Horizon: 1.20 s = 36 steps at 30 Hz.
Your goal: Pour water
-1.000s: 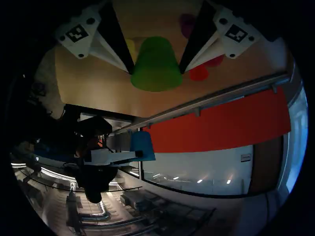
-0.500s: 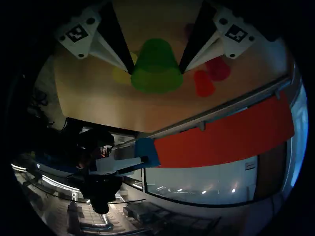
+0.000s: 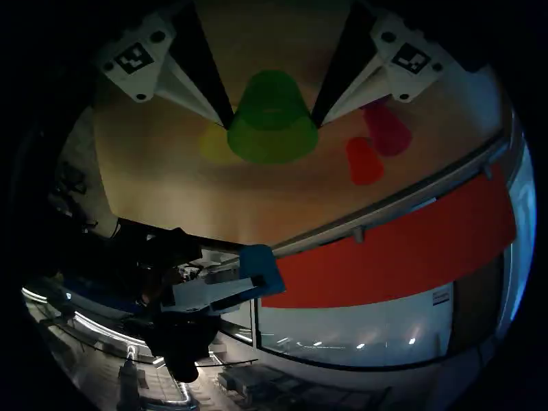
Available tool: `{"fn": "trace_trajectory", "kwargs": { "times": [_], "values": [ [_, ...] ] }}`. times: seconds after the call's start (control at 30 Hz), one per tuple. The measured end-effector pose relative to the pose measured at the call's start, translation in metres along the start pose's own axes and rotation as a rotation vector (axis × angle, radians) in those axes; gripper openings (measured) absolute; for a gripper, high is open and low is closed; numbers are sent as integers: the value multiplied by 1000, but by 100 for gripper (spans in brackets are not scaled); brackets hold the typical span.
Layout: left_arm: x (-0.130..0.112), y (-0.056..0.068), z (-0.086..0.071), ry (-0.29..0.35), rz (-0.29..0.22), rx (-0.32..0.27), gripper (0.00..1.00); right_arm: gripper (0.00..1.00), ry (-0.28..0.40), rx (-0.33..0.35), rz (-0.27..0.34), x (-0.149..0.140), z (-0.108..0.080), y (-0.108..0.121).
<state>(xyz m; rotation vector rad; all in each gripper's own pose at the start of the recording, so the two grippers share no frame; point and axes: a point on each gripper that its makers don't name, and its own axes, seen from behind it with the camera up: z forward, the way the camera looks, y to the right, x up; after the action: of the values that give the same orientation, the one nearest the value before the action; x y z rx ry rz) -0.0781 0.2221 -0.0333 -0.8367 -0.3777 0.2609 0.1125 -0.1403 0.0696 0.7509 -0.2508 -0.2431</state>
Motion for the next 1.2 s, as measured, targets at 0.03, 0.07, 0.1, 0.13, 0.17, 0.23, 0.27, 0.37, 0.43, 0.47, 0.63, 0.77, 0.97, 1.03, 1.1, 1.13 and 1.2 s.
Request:
{"fn": "trace_trajectory", "kwargs": {
  "times": [0.03,0.07,0.1,0.13,0.17,0.23,0.27,0.37,0.43,0.47,0.63,0.77,0.97,1.03,1.1,1.13,1.2],
  "values": [
    [-2,0,0,-5,0,-2,84,92,-7,1,1,-4,0,0],
    [-3,1,1,-10,-1,-4,84,92,-14,1,2,-7,0,0],
    [-5,2,1,-14,-1,-5,84,92,-21,2,4,-10,1,0],
    [-6,2,1,-18,-1,-8,84,92,-29,5,5,-14,1,0],
    [-8,3,1,-21,-1,-9,83,92,-36,7,6,-17,1,-1],
    [-11,5,2,-29,-4,-13,84,92,-50,10,9,-24,1,-1],
    [-12,5,2,-32,-6,-15,84,92,-57,11,11,-27,1,-2],
    [-16,6,3,-42,-10,-18,83,91,-78,13,17,-35,2,-2],
    [-18,7,4,-49,-11,-21,84,92,-95,15,20,-42,3,-2],
    [-20,7,4,-53,-11,-23,84,92,-103,16,22,-45,3,-2],
    [-28,8,6,-80,-13,-30,84,92,-136,21,29,-59,6,-5],
    [-36,9,8,-103,-14,-35,84,92,-150,29,32,-67,9,-8],
    [-45,11,11,-131,-23,-46,84,92,-172,41,32,-77,12,-13],
    [-49,10,12,-142,-25,-48,83,92,-179,44,31,-81,13,-14],
    [-52,9,13,-153,-26,-49,84,92,-184,47,30,-83,14,-16],
    [-54,9,14,-158,-25,-49,84,92,-186,49,29,-85,15,-16],
    [-57,9,15,-168,-25,-50,84,92,-190,52,29,-87,16,-18]
  ]
}}
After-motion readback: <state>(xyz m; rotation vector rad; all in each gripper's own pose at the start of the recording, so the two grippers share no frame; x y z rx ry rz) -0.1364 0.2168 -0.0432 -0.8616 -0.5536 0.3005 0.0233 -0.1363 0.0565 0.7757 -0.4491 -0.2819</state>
